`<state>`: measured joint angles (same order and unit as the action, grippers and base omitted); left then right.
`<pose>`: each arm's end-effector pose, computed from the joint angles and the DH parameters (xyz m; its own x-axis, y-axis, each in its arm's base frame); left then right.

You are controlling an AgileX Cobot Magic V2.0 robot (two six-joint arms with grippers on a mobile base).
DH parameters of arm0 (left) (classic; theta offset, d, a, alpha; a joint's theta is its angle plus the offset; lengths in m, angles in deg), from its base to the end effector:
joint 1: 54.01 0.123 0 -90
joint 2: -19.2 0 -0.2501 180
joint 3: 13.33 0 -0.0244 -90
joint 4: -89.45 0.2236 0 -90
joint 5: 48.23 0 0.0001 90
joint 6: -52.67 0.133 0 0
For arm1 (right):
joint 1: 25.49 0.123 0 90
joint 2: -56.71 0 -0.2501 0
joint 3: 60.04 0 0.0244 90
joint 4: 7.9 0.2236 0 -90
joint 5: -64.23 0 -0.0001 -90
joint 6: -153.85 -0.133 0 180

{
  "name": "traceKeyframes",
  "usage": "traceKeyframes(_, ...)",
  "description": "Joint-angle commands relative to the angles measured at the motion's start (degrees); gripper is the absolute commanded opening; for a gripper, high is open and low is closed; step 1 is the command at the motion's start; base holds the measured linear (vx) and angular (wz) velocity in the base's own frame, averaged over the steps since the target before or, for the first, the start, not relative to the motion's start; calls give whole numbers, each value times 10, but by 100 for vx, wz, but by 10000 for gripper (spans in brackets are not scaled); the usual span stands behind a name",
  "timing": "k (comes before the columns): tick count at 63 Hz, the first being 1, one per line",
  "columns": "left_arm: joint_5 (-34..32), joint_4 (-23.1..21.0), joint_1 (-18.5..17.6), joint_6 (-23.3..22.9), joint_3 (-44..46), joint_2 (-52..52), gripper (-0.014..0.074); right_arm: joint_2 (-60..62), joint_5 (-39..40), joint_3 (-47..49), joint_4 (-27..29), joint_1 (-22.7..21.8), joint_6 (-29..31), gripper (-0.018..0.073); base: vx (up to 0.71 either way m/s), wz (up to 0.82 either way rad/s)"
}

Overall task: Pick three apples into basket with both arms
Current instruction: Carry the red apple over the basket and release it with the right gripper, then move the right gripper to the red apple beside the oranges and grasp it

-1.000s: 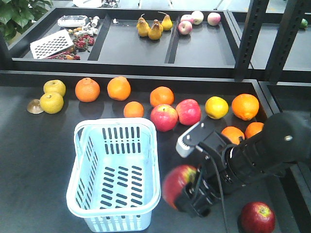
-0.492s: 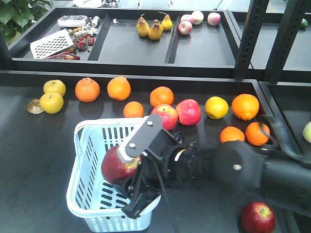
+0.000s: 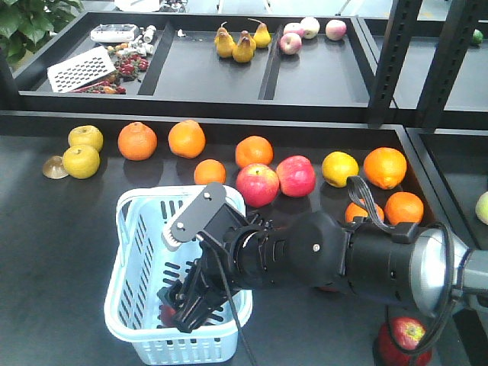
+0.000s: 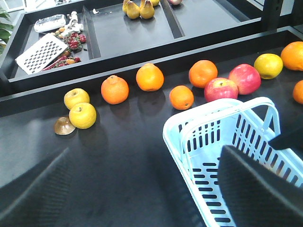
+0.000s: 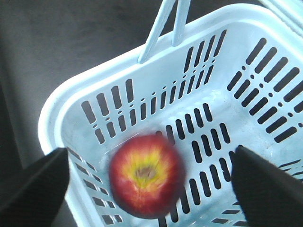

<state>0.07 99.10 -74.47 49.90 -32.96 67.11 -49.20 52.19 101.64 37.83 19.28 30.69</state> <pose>0.1452 -0.0364 0.3598 -0.3861 0.2121 -0.8978 0.2663 0.9574 0.1117 0.2442 0.2703 0.1687 -0.3137 -0.5948 -0.7402 -0.8561 0.5143 -0.0505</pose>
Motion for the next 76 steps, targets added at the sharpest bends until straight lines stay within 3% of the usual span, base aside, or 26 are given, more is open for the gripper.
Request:
traceKeyframes(1, -35, 1, 1, -6, 16, 0, 590, 23, 22, 19, 7, -1, 5, 729, 0, 0)
traceKeyframes(23, -35, 1, 1, -6, 16, 0, 590, 82, -50, 19, -2, -21, 1, 705, 0, 0)
traceKeyframes(31, -35, 1, 1, -6, 16, 0, 590, 112, -118, 19, -33, -82, -45, 700, 0, 0)
traceKeyframes(44, -35, 1, 1, -6, 16, 0, 590, 133, -193, 19, -204, -214, -172, 690, 0, 0)
traceKeyframes(49, -35, 1, 1, -6, 16, 0, 590, 125, -194, 19, -243, -262, -203, 688, 0, 0)
traceKeyframes(59, -35, 1, 1, -6, 16, 0, 590, 88, -178, 19, -249, -329, -209, 685, 0, 0)
traceKeyframes(76, -35, 1, 1, -6, 16, 0, 590, -5, -104, 19, -250, -345, -213, 680, 0, 0)
